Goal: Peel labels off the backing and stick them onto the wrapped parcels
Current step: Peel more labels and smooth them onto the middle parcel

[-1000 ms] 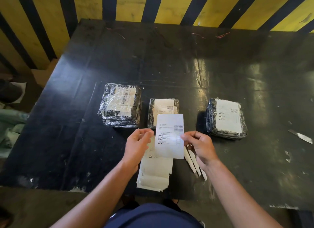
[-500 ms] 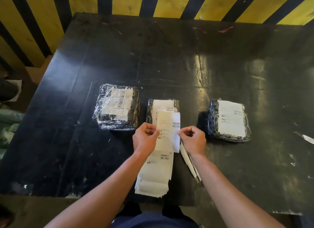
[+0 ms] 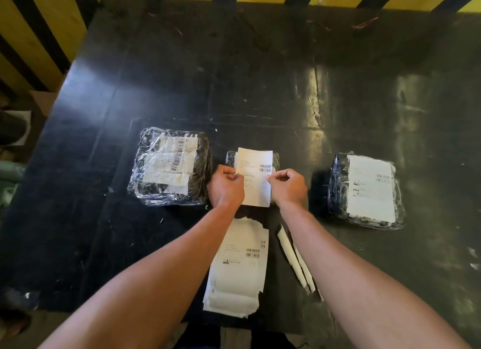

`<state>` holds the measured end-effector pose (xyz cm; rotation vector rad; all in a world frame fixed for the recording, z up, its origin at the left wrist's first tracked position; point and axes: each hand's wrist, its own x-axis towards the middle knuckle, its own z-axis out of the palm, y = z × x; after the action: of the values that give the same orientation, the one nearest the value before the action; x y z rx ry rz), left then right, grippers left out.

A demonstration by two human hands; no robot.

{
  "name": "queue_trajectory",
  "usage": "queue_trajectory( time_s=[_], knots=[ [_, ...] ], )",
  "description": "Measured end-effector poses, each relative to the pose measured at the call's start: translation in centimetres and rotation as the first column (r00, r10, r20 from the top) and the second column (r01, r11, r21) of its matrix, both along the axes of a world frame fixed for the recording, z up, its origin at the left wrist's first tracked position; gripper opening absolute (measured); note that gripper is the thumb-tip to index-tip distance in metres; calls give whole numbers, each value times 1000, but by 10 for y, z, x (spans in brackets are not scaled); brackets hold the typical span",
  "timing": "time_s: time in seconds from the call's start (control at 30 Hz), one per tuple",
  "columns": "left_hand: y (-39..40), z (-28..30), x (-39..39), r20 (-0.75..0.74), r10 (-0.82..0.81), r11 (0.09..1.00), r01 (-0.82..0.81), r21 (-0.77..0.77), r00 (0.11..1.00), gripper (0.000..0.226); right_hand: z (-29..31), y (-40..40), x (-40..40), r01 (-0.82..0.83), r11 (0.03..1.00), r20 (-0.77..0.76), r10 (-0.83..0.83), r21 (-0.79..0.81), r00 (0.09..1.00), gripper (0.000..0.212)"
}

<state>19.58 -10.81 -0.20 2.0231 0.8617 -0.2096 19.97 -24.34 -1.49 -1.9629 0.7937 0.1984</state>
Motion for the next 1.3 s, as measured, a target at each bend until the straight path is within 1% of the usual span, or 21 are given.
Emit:
queue_trajectory(
  time_s=[0.13,0.33,0.53,0.6,0.67,0.73,0.77,0.8,0.83,0.87,0.9,0.93,0.97,1.0,1.03,1.07,1.13,1.23,1.3],
  knots=[
    [0,-8,4,-6,-13,997,14,77,1000,21,-6,6,6,13,1000,-25,-13,-7,1000,9],
    [1,-13,6,-49,-45,990,51,135,998,19,-12,10,12,-15,999,-37,13,-51,999,7],
    [2,-17,6,-51,-74,981,82,175,996,22,-14,10,16,-78,986,-61,69,-147,996,8],
    [3,-17,5,-34,-97,973,102,207,995,26,-13,11,15,-98,976,-46,91,-194,995,12],
    [4,-19,3,-20,-138,959,138,246,990,28,-12,11,11,-119,957,-23,117,-265,993,23],
    [5,-22,-4,-8,-237,924,228,307,971,31,-12,8,4,-186,895,34,218,-405,975,30],
    [6,-22,-9,7,-324,886,301,352,946,34,-12,6,-1,-245,837,77,321,-489,944,27],
    [7,-23,-16,33,-432,831,384,403,901,38,-12,4,-6,-303,762,124,446,-572,886,20],
    [8,-24,-22,53,-550,758,472,450,833,44,-13,4,-12,-363,687,162,573,-629,804,13],
    [10,-27,-28,52,-656,680,560,474,753,52,-14,3,-19,-430,621,175,678,-655,714,16],
    [13,-30,-34,28,-733,612,641,464,680,60,-16,3,-26,-504,561,160,756,-656,634,27],
    [16,-32,-38,-21,-782,554,710,434,622,67,-19,2,-32,-578,505,114,807,-640,579,41],
    [19,-36,-42,-77,-815,501,764,407,575,70,-21,2,-36,-636,452,57,839,-625,541,54],
    [23,-39,-45,-123,-835,455,800,393,536,71,-23,1,-39,-681,408,-3,857,-608,515,62],
    [27,-41,-46,-152,-848,423,820,385,509,71,-25,1,-38,-710,379,-48,864,-594,502,66],
    [29,-41,-46,-162,-853,412,830,376,497,71,-26,2,-34,-726,373,-72,863,-578,501,67],
    [31,-40,-44,-157,-852,425,834,350,500,71,-24,8,-20,-748,374,-111,854,-549,508,67],
    [31,-36,-43,-127,-841,469,826,312,525,74,-20,17,11,-782,313,-205,852,-539,482,68],
    [32,-34,-42,-119,-840,482,828,285,530,74,-17,17,27,-795,295,-255,839,-530,481,67]
  ],
)
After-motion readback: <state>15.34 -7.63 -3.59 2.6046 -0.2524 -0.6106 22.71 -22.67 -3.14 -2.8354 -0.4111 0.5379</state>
